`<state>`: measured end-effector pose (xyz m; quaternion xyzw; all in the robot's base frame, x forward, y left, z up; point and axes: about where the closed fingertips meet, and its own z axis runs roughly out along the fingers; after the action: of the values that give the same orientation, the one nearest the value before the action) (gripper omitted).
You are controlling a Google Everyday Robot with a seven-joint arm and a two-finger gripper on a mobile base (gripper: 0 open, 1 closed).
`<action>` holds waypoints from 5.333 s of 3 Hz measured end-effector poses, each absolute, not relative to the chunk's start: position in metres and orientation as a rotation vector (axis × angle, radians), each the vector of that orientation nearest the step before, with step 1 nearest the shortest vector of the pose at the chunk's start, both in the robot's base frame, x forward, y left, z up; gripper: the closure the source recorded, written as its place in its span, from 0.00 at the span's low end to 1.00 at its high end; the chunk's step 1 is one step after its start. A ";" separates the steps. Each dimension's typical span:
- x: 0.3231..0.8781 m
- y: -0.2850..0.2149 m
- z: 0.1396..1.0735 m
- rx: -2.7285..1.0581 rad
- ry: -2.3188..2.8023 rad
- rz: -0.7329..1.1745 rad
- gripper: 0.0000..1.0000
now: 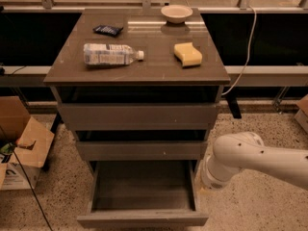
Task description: Close bottom drawer
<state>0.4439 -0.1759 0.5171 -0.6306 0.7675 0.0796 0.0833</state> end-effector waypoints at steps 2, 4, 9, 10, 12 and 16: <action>0.405 -0.199 0.413 -1.733 2.457 0.381 1.00; 0.405 -0.197 0.405 -1.727 2.478 0.374 1.00; 0.399 -0.168 0.248 -1.423 2.643 0.613 1.00; 0.399 -0.168 0.233 -1.337 2.624 0.700 1.00; 0.409 -0.164 0.205 -1.279 2.581 0.808 1.00; 0.442 -0.145 0.178 -1.232 2.553 0.770 1.00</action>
Offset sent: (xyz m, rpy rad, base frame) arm -0.0475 -0.0395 -0.1548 0.0617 0.1456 -0.2284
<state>0.4424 -0.1445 0.1784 -0.4173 0.8646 0.2607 0.1016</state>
